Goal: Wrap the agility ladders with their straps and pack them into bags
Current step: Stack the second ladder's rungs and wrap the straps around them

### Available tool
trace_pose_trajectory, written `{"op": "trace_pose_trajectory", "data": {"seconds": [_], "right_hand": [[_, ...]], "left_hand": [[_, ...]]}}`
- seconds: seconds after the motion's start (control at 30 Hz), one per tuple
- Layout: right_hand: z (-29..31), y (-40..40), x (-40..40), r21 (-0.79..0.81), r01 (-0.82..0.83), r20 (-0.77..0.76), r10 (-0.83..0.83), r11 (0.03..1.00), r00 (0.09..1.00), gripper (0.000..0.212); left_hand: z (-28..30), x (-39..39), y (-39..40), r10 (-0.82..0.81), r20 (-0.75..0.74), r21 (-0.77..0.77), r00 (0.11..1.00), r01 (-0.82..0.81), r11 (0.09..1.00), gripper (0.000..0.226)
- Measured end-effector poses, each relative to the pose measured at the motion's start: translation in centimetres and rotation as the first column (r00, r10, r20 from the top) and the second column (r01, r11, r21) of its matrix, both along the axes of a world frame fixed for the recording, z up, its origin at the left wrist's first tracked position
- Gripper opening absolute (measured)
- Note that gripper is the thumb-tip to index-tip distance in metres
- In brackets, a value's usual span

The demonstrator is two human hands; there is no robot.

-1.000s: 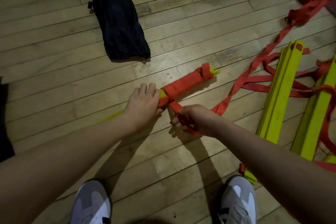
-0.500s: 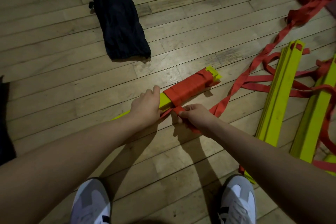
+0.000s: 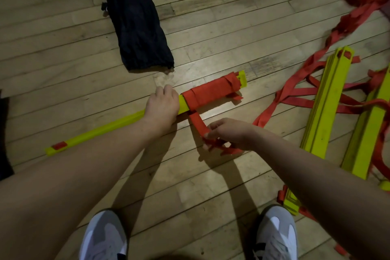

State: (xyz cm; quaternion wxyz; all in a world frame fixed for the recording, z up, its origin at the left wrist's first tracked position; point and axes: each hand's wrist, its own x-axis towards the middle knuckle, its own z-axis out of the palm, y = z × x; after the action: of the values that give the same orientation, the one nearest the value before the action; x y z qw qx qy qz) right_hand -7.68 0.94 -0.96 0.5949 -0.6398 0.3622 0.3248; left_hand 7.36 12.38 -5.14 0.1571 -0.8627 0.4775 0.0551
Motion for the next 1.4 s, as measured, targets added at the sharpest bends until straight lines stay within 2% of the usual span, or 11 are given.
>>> {"op": "trace_pose_trajectory", "data": {"seconds": [0.1, 0.2, 0.3, 0.4, 0.53, 0.7, 0.83, 1.0, 1.17, 1.27, 1.4], "right_hand": [[-0.3, 0.2, -0.7, 0.155, 0.072, -0.032, -0.068, 0.985, 0.997, 0.012], [-0.3, 0.7, -0.9, 0.234, 0.096, -0.022, -0.094, 0.967, 0.995, 0.016], [-0.5, 1.4, -0.7, 0.201, 0.149, 0.012, -0.155, 0.968, 0.988, 0.017], [-1.1, 2.0, -0.9, 0.131, 0.224, 0.016, -0.228, 0.966, 0.974, 0.023], [-1.2, 2.4, -1.6, 0.117, 0.244, 0.032, -0.249, 0.963, 0.968, 0.021], [-1.5, 2.3, -2.0, 0.125, 0.284, 0.07, -0.294, 0.951, 0.953, 0.014], [-0.6, 1.4, -1.8, 0.172, 0.165, 0.025, -0.172, 0.971, 0.985, 0.015], [-0.3, 0.6, -1.1, 0.14, 0.047, 0.008, -0.049, 0.989, 0.999, 0.013], [-1.0, 1.0, -1.1, 0.132, 0.179, 0.017, -0.183, 0.975, 0.983, 0.012], [-1.5, 1.2, -1.5, 0.146, 0.242, 0.016, -0.247, 0.959, 0.969, 0.014], [-1.7, 1.1, -1.8, 0.144, 0.26, 0.017, -0.265, 0.955, 0.964, 0.017]], "left_hand": [[-0.4, -0.3, 0.5, -0.038, 0.013, -0.048, 0.999, 0.039, 0.998, 0.035], [-1.1, -1.3, 1.6, -0.106, 0.041, -0.101, 0.994, 0.109, 0.989, 0.043], [-0.9, -2.0, 2.7, -0.237, 0.038, -0.141, 0.971, 0.24, 0.96, 0.065], [-0.7, -2.7, 3.8, -0.346, -0.048, -0.271, 0.937, 0.321, 0.908, 0.06], [-0.3, -4.5, 4.5, -0.241, -0.249, -0.275, 0.938, 0.17, 0.946, 0.042], [0.1, -4.5, 2.9, -0.024, -0.28, -0.151, 0.96, -0.019, 0.988, 0.043], [0.3, -2.3, 1.6, 0.061, -0.263, -0.113, 0.963, -0.094, 0.989, 0.054], [0.5, 0.0, 0.3, -0.028, -0.036, -0.031, 0.999, 0.027, 0.999, 0.071], [-0.1, -0.2, 0.4, -0.161, 0.129, -0.058, 0.979, 0.169, 0.984, 0.069], [-0.8, -1.1, 1.8, -0.203, 0.114, -0.143, 0.973, 0.218, 0.965, 0.062], [-1.6, -3.0, 3.7, -0.209, -0.064, -0.312, 0.976, 0.179, 0.933, 0.059]]}}
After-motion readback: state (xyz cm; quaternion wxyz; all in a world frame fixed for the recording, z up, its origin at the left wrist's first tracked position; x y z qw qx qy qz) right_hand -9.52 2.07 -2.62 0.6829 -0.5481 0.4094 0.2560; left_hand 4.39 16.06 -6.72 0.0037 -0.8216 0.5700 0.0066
